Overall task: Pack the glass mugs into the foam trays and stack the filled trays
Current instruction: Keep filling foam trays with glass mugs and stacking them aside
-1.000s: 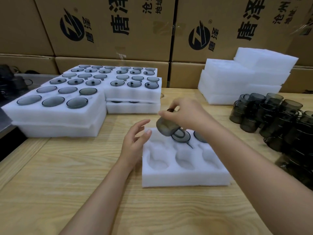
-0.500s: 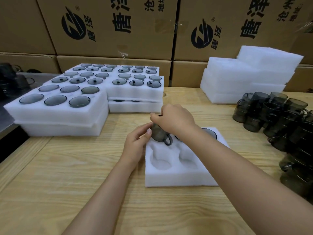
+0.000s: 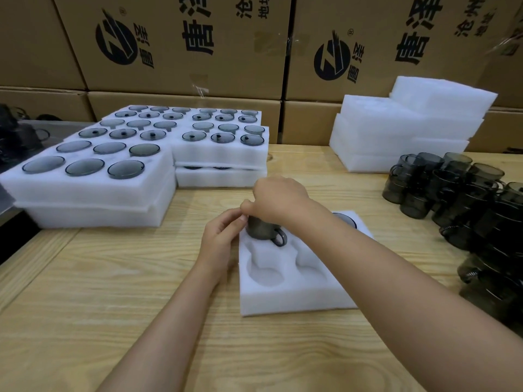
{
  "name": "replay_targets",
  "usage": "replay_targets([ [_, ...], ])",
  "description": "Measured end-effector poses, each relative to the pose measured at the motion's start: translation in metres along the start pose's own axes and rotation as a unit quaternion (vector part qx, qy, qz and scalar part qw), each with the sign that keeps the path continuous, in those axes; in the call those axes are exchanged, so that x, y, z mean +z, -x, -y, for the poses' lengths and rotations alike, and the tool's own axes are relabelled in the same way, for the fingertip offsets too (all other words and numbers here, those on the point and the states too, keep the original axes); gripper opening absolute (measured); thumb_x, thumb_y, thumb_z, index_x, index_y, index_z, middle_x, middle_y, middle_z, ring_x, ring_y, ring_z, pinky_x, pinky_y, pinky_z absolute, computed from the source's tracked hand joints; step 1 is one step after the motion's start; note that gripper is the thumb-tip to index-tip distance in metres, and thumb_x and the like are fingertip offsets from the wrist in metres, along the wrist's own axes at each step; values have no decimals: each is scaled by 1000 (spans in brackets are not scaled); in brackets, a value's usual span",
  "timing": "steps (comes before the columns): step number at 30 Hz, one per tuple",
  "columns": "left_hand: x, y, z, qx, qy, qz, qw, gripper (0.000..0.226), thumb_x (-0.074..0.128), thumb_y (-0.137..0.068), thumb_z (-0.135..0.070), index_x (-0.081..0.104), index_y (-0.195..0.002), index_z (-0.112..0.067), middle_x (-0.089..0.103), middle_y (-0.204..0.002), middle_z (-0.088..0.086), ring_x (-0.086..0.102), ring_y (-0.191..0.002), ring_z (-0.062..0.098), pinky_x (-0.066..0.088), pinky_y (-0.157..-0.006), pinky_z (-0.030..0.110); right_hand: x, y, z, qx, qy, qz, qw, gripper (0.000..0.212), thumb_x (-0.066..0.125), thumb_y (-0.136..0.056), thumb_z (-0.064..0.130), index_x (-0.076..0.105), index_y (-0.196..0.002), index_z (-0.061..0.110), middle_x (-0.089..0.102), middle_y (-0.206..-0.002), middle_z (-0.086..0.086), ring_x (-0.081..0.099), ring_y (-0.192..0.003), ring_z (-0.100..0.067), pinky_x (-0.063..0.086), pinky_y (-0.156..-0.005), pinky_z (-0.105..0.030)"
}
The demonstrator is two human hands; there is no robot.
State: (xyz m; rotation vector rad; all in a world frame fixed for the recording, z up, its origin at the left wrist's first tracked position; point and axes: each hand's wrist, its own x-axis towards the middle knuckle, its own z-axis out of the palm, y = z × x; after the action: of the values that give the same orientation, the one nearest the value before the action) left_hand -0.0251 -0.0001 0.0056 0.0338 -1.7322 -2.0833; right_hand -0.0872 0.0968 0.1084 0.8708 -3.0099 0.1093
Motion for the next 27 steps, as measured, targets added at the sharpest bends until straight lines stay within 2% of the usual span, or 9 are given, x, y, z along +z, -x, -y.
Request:
replay_targets([
  [4,0,0,0,5,-7,26,1000,33,48,-76,-14,64,-100,4,67,-96,16,62,-94,26,49,-82,32,10,2,0,-2,16,6,1000,41,40,-93,46,46,-72,11,47,-82,-4,46,-78,-25,30,-59,-29],
  [6,-1,-1,0,0,-8,28,1000,38,45,-73,-12,64,-102,1,67,-95,14,62,-92,23,49,-80,31,23,6,-1,-13,1,-14,1000,38,34,-95,43,54,-98,11,52,-106,-10,47,-93,-27,32,-68,-32],
  [8,-2,-2,0,-6,-10,27,1000,46,43,-71,-14,63,-111,-6,68,-101,14,63,-95,22,49,-80,29,37,9,-5,-27,-33,-9,999,46,28,-97,45,45,-125,12,42,-132,-12,36,-120,-30,30,-88,-39],
  [11,-2,-3,2,-24,7,25,999,41,46,-76,-22,60,-115,-19,72,-95,5,66,-92,17,50,-78,25,47,3,-12,-34,-53,66,996,61,13,-95,58,16,-148,27,5,-158,-1,-7,-144,-28,-3,-112,-50],
  [13,-1,-4,6,-32,7,19,999,28,51,-89,-29,59,-115,-25,72,-95,2,64,-98,20,47,-87,34,51,-5,-12,-27,-27,116,992,66,6,-91,64,2,-150,34,-9,-158,5,-26,-141,-25,-22,-107,-54],
  [15,0,-3,8,-28,-12,14,999,31,50,-92,-35,57,-120,-24,71,-98,-5,63,-104,20,44,-96,42,55,-10,-9,-23,1,113,993,66,2,-91,63,-1,-150,32,-10,-158,5,-29,-140,-26,-27,-103,-56],
  [19,1,-1,6,-17,-53,39,998,55,60,-86,-36,47,-134,-12,64,-114,-14,57,-117,16,41,-105,41,65,-4,-7,-25,-21,64,997,62,4,-94,57,9,-149,29,2,-159,2,-21,-142,-29,-21,-106,-59],
  [23,-1,1,5,6,-95,85,992,64,64,-74,-42,45,-132,-23,55,-131,-5,50,-126,10,42,-103,29,61,6,-12,-41,-140,13,989,53,17,-99,48,27,-144,21,33,-149,-5,6,-144,-28,3,-114,-51],
  [27,-4,1,7,-1,-140,79,987,77,71,-58,-51,45,-129,-36,53,-129,-11,53,-117,0,42,-99,28,39,33,-24,-7,-417,-128,900,33,40,-100,26,55,-125,12,56,-129,-5,42,-127,-22,32,-106,-41],
])
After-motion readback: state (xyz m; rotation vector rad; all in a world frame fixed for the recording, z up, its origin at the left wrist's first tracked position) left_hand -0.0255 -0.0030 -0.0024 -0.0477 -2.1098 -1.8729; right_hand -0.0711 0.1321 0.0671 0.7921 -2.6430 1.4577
